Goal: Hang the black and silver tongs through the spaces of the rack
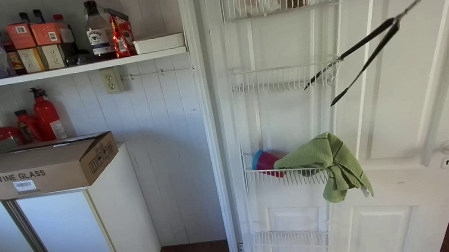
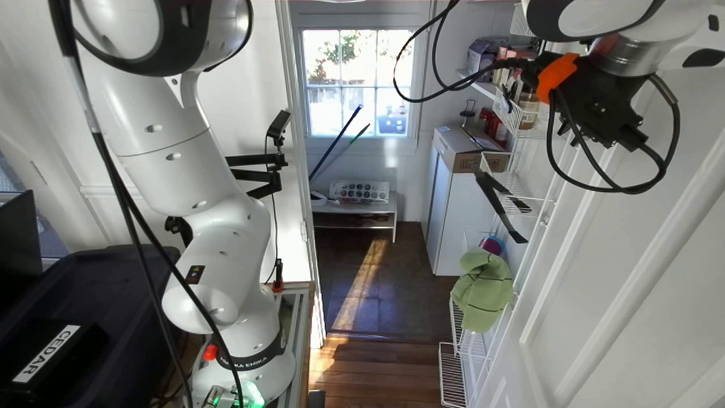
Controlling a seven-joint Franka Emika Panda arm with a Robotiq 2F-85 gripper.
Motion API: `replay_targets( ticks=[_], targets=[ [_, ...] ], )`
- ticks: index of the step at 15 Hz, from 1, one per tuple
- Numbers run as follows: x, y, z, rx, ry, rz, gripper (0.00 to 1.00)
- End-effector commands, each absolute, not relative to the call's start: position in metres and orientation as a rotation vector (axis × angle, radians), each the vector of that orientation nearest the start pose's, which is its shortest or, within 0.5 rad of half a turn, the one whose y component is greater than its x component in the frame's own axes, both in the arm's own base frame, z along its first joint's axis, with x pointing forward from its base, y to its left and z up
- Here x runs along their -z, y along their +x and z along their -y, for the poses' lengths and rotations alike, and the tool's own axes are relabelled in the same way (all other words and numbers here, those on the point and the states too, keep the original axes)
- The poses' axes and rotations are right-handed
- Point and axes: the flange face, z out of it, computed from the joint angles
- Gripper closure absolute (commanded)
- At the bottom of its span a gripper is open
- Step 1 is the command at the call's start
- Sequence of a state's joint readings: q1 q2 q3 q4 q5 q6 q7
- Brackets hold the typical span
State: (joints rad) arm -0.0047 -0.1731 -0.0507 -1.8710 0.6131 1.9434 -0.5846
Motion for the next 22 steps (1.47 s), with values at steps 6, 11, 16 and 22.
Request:
replay_targets(
  ticks=[6,11,16,22],
  targets=[
    [-0.626,0.556,-0.012,0.519,-2.582,0.413,0.39],
    [-0.621,0.546,-0.001,0.415,-2.634,0.249,0.05],
    [-0.61,0.527,0.008,0.158,-2.698,-0.008,0.0],
    [-0.596,0.507,-0.002,-0.153,-2.644,-0.254,0.0]
  ],
)
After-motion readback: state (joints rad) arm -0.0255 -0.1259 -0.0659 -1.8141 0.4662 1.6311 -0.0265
